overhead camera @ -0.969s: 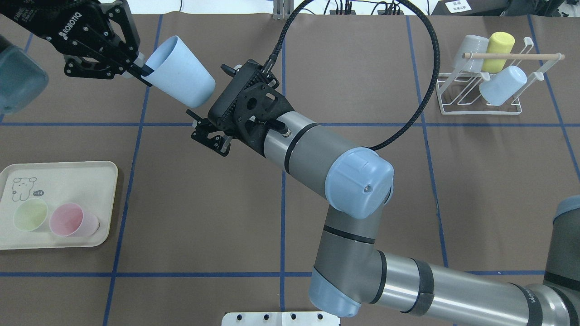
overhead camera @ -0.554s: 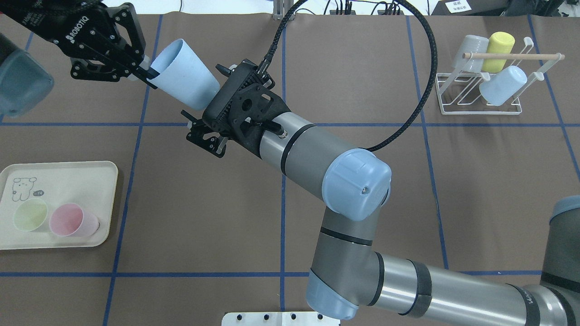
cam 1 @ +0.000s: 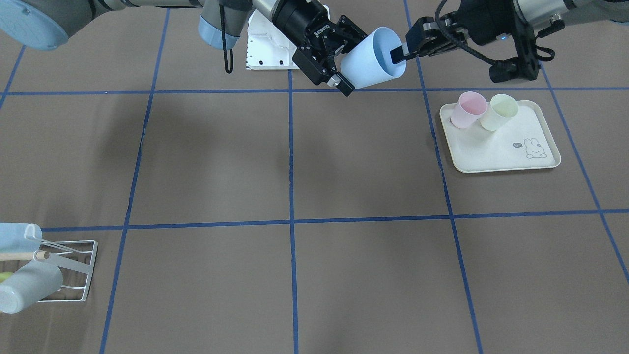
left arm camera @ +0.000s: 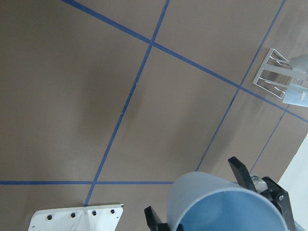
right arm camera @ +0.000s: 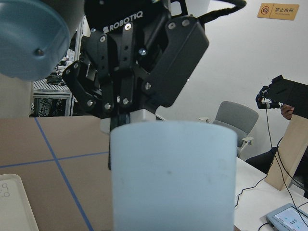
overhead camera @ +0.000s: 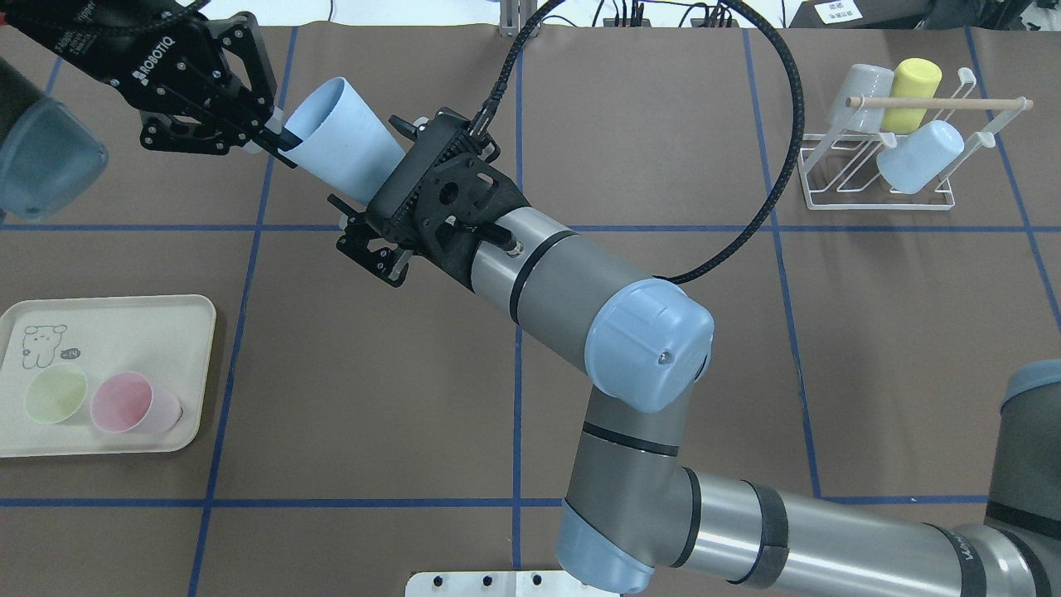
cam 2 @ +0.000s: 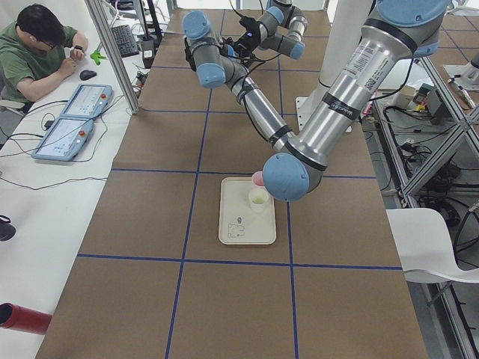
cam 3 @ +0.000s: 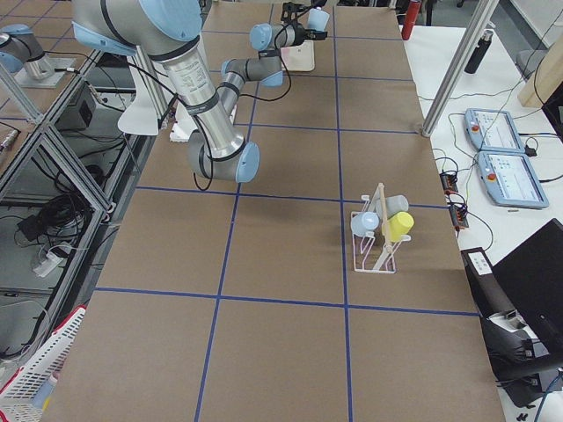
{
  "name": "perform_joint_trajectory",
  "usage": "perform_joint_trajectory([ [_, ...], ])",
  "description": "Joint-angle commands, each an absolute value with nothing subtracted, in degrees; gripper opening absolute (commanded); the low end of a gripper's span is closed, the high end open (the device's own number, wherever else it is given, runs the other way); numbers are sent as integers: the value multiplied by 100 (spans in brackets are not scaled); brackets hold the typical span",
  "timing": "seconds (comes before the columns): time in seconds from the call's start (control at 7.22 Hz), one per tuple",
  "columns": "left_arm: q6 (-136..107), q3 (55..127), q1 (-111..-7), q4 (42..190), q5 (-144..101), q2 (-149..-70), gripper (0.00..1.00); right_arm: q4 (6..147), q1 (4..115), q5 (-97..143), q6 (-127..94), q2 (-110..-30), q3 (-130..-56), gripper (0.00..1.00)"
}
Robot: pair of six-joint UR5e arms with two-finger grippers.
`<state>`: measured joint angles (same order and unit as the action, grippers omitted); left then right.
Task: Transfer IKEA cup to right arm and place on rack
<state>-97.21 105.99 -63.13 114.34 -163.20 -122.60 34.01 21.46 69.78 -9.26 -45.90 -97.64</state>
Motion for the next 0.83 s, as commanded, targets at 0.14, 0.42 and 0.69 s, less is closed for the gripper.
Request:
perform_joint_trajectory([
  [0.14,-9721,10608,-6267,11435,-16312,-12261,0,3401,2118,6952,-923,-4588,-9765,88],
  [0.42,-9729,10608,-6258,11435,-16277,-12261,0,3401,2109,6952,-923,-4588,-9765,88],
  [0.69,-9729,10608,-6249,11435,-16277,-12261,0,3401,2083,6874,-923,-4588,-9765,88],
])
